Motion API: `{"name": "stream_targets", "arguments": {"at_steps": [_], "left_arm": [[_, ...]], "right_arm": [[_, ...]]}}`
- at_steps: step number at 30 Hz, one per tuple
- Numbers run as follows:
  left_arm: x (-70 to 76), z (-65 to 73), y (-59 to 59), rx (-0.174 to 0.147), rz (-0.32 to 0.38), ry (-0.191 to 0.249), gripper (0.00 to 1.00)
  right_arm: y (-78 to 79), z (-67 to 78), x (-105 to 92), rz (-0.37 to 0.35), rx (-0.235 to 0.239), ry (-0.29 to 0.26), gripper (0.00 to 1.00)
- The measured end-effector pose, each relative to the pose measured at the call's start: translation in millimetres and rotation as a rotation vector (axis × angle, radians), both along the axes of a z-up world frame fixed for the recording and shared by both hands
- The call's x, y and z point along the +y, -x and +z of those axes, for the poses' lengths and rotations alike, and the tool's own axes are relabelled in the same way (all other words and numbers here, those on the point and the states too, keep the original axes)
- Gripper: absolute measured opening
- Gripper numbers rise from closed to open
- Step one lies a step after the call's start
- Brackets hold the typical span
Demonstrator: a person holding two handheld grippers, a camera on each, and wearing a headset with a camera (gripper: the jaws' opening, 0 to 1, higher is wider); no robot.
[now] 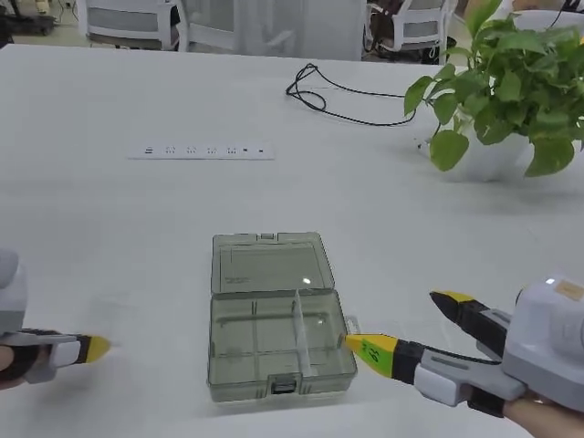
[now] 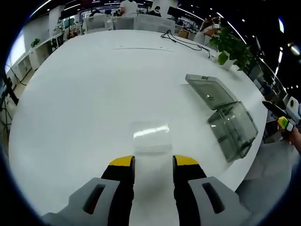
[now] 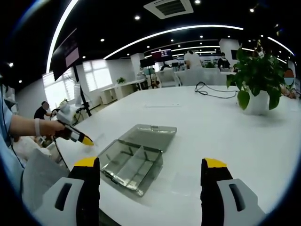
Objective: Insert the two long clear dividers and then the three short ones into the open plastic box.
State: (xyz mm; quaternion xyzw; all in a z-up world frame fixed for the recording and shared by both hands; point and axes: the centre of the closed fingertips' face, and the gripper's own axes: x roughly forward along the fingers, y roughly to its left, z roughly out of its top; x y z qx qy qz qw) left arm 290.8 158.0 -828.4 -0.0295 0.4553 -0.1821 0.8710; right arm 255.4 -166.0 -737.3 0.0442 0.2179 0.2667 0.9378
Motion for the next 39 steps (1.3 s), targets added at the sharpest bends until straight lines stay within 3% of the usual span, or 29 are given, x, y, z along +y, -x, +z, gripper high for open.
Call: {"name": "stream_targets", "arguments": {"at_steps": [10,15,22,39], "left_arm": [[-17.5,14.6,-8.1,-0.039,-0.034,0.017,0.3],[-27.6,30.0,-14.4,-0.077,-0.052,0.034,0.3],[-57.7,53.9,-21.1,-0.143,-0.101,0.072,0.3],[-129.9,75.0,-1.8,-0.185,-0.203,0.181,0.3]], "right_arm": [[-1.6,2.0,1.8,0.001,0.001,-0.009,0.89],[-1.3,1.3,1.3,0.0,0.004,-0.012,0.88],[-2.4,2.2,1.9,-0.004,0.005,-0.019,0.87],[-9.0,13.4,18.6,0.011,0.004,-0.066,0.84]]}}
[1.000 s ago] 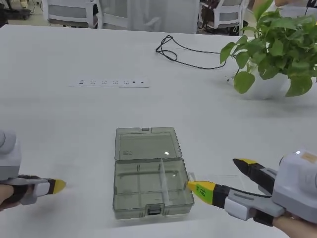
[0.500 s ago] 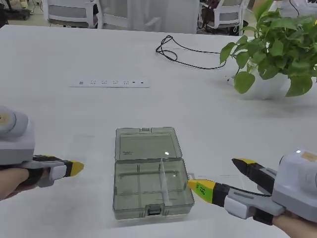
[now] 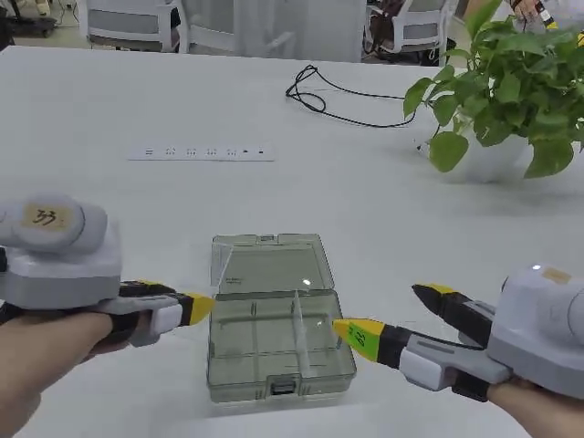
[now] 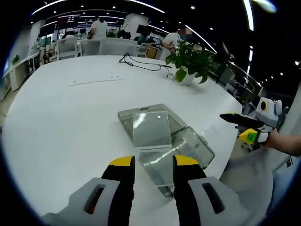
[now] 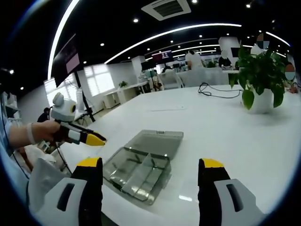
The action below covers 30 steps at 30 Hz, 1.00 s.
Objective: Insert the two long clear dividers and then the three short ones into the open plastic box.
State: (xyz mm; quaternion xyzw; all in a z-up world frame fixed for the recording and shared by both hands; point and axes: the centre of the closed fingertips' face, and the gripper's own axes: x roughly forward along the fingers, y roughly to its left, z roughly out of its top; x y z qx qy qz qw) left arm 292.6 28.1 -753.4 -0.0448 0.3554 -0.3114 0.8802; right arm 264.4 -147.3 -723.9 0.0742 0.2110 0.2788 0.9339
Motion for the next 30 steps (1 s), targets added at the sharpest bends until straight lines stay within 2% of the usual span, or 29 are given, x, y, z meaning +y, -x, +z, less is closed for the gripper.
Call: {"name": "stream_targets", "arguments": {"at_steps": [6,7,11,15,17,18,20,23,25,28,30], "left_arm": [[-16.7,4.8,7.0,-0.007,-0.029,0.025,0.3],[-19.6,5.5,8.3,-0.01,-0.033,0.03,0.3],[-26.9,6.0,10.7,-0.01,-0.042,0.041,0.3],[-36.0,5.9,14.4,-0.011,-0.061,0.044,0.3],[-39.4,6.8,15.6,-0.012,-0.068,0.05,0.3],[-40.7,7.1,16.2,-0.009,-0.069,0.054,0.3],[-45.4,10.9,17.5,-0.014,-0.075,0.07,0.3],[-50.7,15.7,19.2,-0.025,-0.088,0.076,0.3],[-53.7,18.6,20.7,-0.031,-0.096,0.08,0.3],[-55.9,20.1,21.4,-0.033,-0.101,0.085,0.3],[-57.6,21.2,22.4,-0.036,-0.105,0.088,0.3]], "right_arm": [[-4.4,7.3,8.4,0.0,0.007,-0.041,0.81],[-4.1,8.4,12.7,0.002,0.023,-0.071,0.8],[-5.8,7.2,22.5,-0.019,0.066,-0.132,0.75],[-9.8,9.0,36.5,-0.024,0.095,-0.206,0.72],[-12.0,9.4,42.6,-0.03,0.125,-0.243,0.69],[-12.7,10.5,47.8,-0.027,0.146,-0.279,0.67],[-15.2,10.5,51.0,-0.03,0.153,-0.294,0.64],[-15.4,9.1,62.0,-0.026,0.201,-0.335,0.6],[-15.9,10.6,67.4,-0.02,0.212,-0.369,0.57],[-17.7,7.1,71.2,-0.031,0.246,-0.389,0.52],[-17.4,6.9,75.5,-0.021,0.273,-0.42,0.46]]}}
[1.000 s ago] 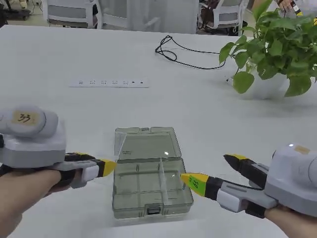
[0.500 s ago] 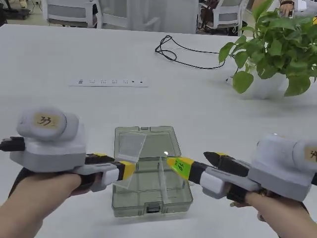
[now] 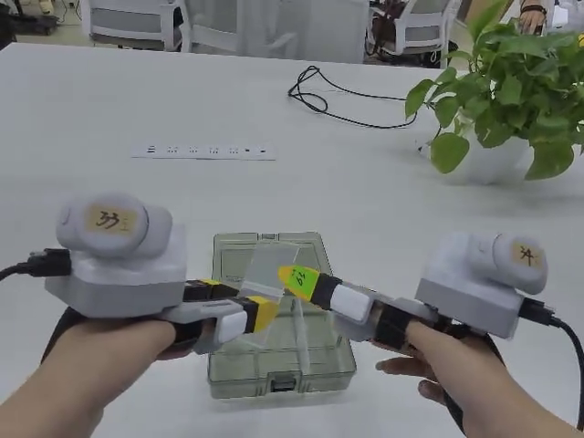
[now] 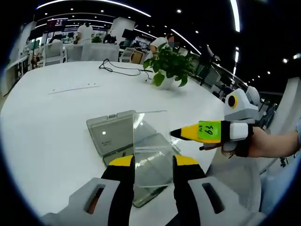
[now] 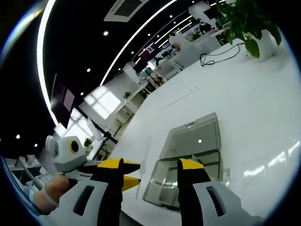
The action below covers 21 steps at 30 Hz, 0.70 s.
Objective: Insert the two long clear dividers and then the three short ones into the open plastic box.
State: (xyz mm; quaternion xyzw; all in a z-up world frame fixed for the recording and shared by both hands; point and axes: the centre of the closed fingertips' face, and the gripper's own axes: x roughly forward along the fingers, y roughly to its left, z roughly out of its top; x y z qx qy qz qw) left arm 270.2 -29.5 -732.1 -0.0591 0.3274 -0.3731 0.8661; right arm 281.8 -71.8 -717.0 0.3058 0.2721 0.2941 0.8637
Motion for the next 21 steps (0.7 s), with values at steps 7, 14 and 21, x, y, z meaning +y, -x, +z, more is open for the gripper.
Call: {"name": "stream_targets", "arguments": {"at_steps": [7,14,21], "left_arm": [[-2.7,-1.7,3.4,0.004,-0.004,0.004,0.3],[-5.5,-2.8,4.1,0.006,-0.006,0.008,0.3],[-6.4,-2.8,4.9,0.009,-0.008,0.015,0.3]], "right_arm": [[1.5,-3.7,5.5,0.021,0.072,-0.043,0.25],[5.0,-7.5,9.3,0.041,0.105,-0.044,0.17],[5.9,-9.5,12.9,0.057,0.113,-0.029,0.11]]}}
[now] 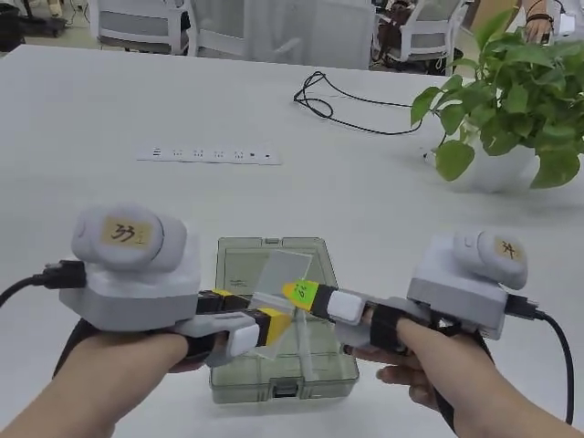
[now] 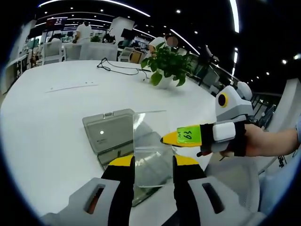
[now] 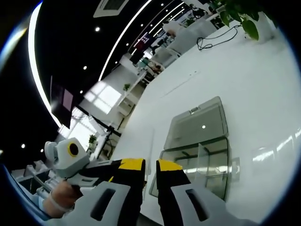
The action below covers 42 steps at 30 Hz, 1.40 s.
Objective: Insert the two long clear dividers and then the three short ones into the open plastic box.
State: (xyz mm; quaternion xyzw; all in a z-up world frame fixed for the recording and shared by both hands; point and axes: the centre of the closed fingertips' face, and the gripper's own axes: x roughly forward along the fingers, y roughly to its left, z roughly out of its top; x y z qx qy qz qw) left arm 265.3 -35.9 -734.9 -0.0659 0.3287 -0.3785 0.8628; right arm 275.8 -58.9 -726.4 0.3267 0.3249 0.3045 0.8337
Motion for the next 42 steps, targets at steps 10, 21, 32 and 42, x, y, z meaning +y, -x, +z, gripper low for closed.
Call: {"name": "stream_targets", "arguments": {"at_steps": [10,21,32,42], "left_arm": [[0.1,-3.3,2.1,0.005,-0.003,-0.005,0.3],[0.1,-4.9,4.4,0.0,0.002,0.008,0.31],[17.9,-11.8,2.9,-0.063,0.008,-0.019,0.6],[33.7,-24.0,7.4,-0.157,-0.073,-0.07,1.0]], "right_arm": [[1.7,-0.6,4.2,0.026,0.011,0.015,0.03],[3.4,-1.7,5.1,0.036,0.02,0.036,0.02],[-1.5,2.3,0.7,0.042,0.03,0.05,0.02],[-4.5,0.8,-1.8,0.064,0.057,0.082,0.02]]}}
